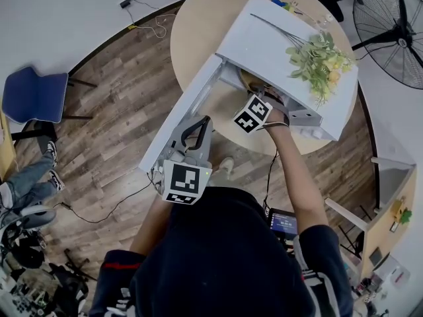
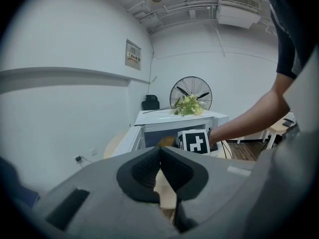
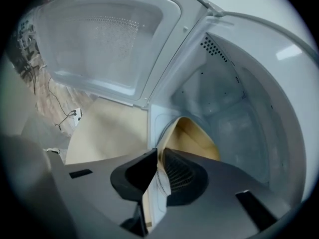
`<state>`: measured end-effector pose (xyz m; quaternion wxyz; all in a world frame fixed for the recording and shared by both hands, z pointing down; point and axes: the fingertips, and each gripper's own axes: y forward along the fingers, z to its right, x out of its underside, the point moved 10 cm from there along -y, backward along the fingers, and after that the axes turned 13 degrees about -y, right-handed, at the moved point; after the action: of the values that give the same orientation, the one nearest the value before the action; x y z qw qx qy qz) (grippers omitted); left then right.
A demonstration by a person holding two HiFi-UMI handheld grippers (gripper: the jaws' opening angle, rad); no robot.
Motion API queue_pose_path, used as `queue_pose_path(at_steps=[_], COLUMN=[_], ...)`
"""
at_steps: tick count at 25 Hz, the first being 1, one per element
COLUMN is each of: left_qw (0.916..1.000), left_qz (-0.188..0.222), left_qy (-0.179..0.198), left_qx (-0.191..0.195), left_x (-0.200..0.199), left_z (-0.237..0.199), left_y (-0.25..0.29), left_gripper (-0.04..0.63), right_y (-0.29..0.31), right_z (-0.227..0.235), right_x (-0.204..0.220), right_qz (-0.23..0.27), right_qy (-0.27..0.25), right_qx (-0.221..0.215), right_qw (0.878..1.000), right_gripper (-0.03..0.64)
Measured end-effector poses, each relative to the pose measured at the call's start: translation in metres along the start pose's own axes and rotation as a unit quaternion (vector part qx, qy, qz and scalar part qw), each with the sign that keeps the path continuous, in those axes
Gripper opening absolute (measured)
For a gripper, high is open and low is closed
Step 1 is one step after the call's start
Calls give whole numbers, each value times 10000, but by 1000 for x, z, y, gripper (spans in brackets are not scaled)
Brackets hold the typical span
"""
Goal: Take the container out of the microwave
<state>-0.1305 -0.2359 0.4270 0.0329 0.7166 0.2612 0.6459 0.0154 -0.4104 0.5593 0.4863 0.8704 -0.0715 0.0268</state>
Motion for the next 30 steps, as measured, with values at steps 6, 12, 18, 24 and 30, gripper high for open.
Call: queue_pose_path(at_steps=[6, 12, 18, 24, 30], left_qw=[10000, 9999, 9993, 9986, 9974], left_qz=[38, 99, 230, 317, 335], left_qy=[42, 99, 246, 353, 422], left_qx=[43, 86, 169, 252, 469], left_x=[-1, -1, -9, -15, -14], left_z=[3, 5, 8, 13, 27], left_y=[-5, -13, -17, -19, -17], left_gripper=[14, 14, 14, 14, 14], right_y=[-8, -31, -57, -87, -116], right_z=[-8, -25, -44, -61, -74], right_x=[3, 1, 3, 5, 13], right_qz=[-29, 137, 256, 379, 428], right_qy=[-84, 19, -16, 39, 146], right_qx=[-35, -215, -381, -602, -632], right_qw=[10000, 9997, 9989, 9975, 9970], right_gripper=[38, 35, 32, 26, 18])
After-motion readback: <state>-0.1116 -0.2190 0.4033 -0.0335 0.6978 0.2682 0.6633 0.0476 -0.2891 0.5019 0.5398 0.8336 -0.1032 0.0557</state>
